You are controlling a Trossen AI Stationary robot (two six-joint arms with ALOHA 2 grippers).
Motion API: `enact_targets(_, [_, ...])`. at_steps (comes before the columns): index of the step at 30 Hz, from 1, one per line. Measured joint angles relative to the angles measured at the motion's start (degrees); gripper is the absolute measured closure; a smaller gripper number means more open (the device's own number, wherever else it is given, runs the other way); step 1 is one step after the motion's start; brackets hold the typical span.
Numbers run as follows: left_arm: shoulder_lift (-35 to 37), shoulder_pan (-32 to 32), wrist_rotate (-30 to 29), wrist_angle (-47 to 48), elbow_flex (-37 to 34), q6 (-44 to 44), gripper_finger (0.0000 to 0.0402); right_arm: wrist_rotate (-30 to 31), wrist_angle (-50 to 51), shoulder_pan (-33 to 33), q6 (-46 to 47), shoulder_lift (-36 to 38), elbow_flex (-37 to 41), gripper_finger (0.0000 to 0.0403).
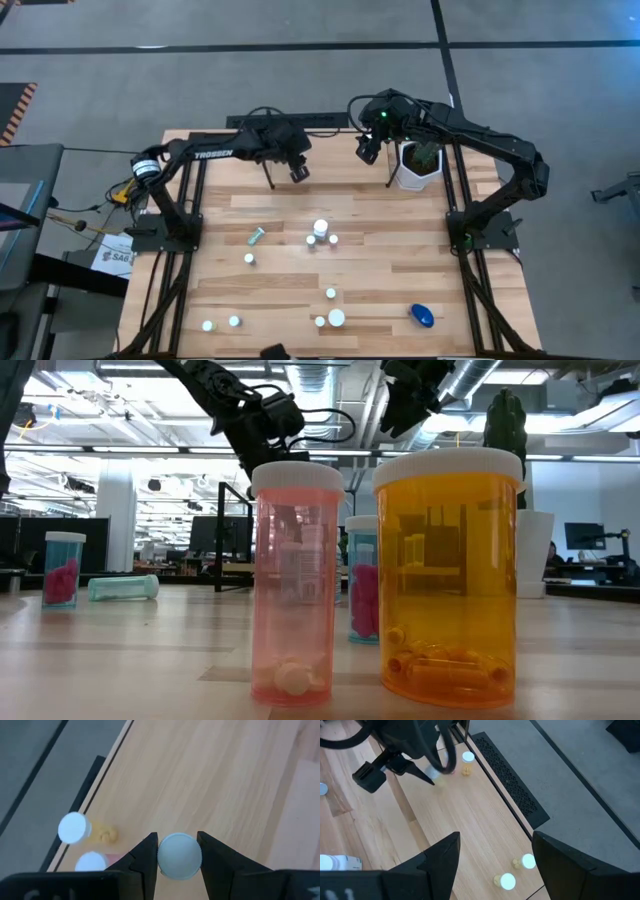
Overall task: Pick and place medicine bottles onto shelf by color
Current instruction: Put the yellow pill bottle on the shelf
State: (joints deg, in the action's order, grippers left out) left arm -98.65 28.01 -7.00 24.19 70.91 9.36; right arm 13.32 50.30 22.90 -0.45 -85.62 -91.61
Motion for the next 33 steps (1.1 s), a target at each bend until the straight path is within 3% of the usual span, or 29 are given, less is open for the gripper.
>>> enact_targets(13, [-2.3, 3.8, 8.6, -2.4, 0.1, 7.1, 0.0296, 0.0, 0.0, 0.0, 0.0, 0.0, 0.0, 0.0133])
enact_targets(33, [-2.6, 7.3, 9.8, -2.5, 0.1, 7.5, 0.0296, 0.0, 0.0, 0.0, 0.0, 0.0, 0.0, 0.0133])
